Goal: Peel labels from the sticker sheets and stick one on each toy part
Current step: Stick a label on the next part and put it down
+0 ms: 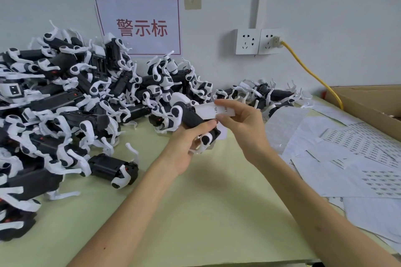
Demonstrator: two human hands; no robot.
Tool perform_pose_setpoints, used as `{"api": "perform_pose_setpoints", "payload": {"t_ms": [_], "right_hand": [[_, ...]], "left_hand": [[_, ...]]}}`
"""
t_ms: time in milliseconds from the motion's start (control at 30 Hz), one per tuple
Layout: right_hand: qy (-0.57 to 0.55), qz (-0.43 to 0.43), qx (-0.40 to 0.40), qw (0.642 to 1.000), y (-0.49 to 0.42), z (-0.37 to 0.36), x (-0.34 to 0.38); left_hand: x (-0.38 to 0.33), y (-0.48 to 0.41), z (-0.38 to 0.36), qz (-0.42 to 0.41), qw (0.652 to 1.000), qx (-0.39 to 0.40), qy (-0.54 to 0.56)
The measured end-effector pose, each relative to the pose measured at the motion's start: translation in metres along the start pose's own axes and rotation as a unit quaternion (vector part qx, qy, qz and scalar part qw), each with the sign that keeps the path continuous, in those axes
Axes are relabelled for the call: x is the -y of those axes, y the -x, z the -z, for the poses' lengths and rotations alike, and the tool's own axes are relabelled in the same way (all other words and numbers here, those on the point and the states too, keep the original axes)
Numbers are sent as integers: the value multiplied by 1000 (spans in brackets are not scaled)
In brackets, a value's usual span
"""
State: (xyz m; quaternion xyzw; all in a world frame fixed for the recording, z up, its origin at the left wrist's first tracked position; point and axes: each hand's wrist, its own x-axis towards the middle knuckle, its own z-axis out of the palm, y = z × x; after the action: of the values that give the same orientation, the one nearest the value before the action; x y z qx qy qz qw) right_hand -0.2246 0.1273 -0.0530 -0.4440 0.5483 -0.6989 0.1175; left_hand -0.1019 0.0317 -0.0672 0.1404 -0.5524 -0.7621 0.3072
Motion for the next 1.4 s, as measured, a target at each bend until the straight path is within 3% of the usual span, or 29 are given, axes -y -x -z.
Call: {"api": "perform_pose_setpoints", "payload": {"t_ms": [300, 500, 900, 1133, 1267, 1400], "right_hand": [[36, 9, 35, 999, 5, -8, -4], [46, 5, 50, 998, 6, -8, -2], [47, 9, 25, 999, 3, -4, 0], [178, 75, -87, 977, 3, -1, 0], [235, 108, -72, 963, 4, -2, 1], [205, 99, -28, 973, 3, 1, 1]], "left_hand": [[3, -2, -2, -11, 990, -132, 38], [-2, 0, 0, -25, 994, -87, 61], [-6, 5, -1, 25, 996, -37, 75], [-8, 5, 1, 1, 996, -10, 83], [-6, 6, -3, 9, 997, -20, 75], [-5, 6, -4, -1, 997, -21, 68]]}}
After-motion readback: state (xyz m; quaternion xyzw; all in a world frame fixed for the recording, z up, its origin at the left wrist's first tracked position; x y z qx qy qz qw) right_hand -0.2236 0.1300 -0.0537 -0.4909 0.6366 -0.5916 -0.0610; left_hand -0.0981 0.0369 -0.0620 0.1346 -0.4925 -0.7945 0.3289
